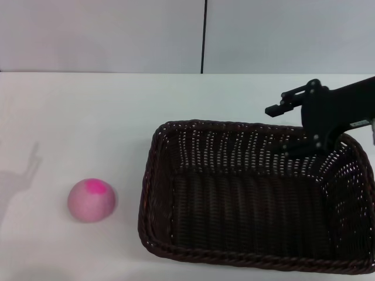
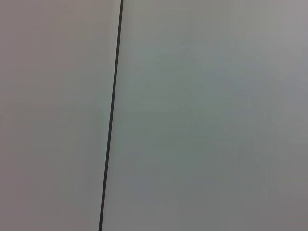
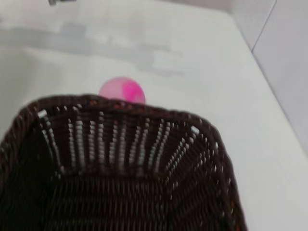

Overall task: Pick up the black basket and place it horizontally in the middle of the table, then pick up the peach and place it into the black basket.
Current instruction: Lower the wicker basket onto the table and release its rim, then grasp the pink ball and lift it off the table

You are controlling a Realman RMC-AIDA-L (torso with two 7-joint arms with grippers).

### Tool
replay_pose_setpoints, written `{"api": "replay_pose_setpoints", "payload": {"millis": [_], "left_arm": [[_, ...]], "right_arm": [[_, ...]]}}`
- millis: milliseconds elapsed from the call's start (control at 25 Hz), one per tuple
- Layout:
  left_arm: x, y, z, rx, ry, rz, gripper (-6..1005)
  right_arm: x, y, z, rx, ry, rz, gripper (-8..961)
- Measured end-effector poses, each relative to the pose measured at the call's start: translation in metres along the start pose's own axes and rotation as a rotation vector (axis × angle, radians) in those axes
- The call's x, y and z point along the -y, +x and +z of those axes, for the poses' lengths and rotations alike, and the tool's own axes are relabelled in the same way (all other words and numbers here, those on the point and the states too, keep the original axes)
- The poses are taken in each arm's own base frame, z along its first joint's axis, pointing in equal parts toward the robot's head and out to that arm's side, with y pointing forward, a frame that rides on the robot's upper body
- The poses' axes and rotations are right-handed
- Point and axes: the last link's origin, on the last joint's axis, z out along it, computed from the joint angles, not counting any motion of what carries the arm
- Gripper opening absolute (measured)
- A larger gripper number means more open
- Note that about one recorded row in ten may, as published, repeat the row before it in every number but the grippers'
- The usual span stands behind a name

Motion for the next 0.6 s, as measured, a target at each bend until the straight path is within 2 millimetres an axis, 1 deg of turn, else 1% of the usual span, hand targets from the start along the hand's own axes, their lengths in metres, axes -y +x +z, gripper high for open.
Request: {"api": "replay_pose_setpoints", "payload": {"millis": [40, 80, 200, 240, 280, 320, 360, 400, 440, 480, 520, 560, 600], "left_arm": [[0.0, 0.0, 0.0, 0.0, -0.005, -0.001, 797], [0.0, 0.0, 0.0, 0.001, -0.012, -0.008, 797], [0.002, 0.001, -0.003, 0.013, -0.045, -0.043, 797], [0.005, 0.001, -0.003, 0.034, -0.084, -0.075, 797], [0.005, 0.001, -0.003, 0.034, -0.084, -0.075, 797], [0.008, 0.002, -0.003, 0.048, -0.107, -0.094, 797], [0.012, 0.004, -0.003, 0.065, -0.147, -0.112, 797], [0.012, 0.004, -0.003, 0.065, -0.147, -0.112, 797], [0.015, 0.007, -0.002, 0.082, -0.21, -0.12, 797], [0.017, 0.009, -0.002, 0.094, -0.249, -0.118, 797], [0.017, 0.009, -0.002, 0.094, -0.249, -0.118, 797], [0.018, 0.01, -0.001, 0.105, -0.286, -0.121, 797], [0.019, 0.012, -0.001, 0.122, -0.327, -0.127, 797]], "right_arm": [[-0.004, -0.001, -0.008, 0.025, 0.023, 0.01, 473], [-0.004, -0.001, -0.008, 0.025, 0.023, 0.01, 506], [-0.009, -0.004, -0.026, 0.079, 0.065, 0.064, 605], [-0.014, -0.004, -0.039, 0.149, 0.075, 0.112, 638], [-0.014, -0.004, -0.039, 0.149, 0.075, 0.112, 638], [-0.018, -0.003, -0.045, 0.197, 0.075, 0.135, 638], [-0.025, 0.001, -0.054, 0.309, 0.093, 0.181, 638], [-0.025, 0.001, -0.054, 0.309, 0.093, 0.181, 638], [-0.029, 0.005, -0.06, 0.375, 0.115, 0.207, 638], [-0.037, 0.015, -0.071, 0.523, 0.174, 0.251, 638], [-0.042, 0.022, -0.074, 0.588, 0.2, 0.279, 638], [-0.046, 0.029, -0.079, 0.659, 0.236, 0.302, 638], [-0.046, 0.029, -0.079, 0.659, 0.236, 0.302, 638]]}}
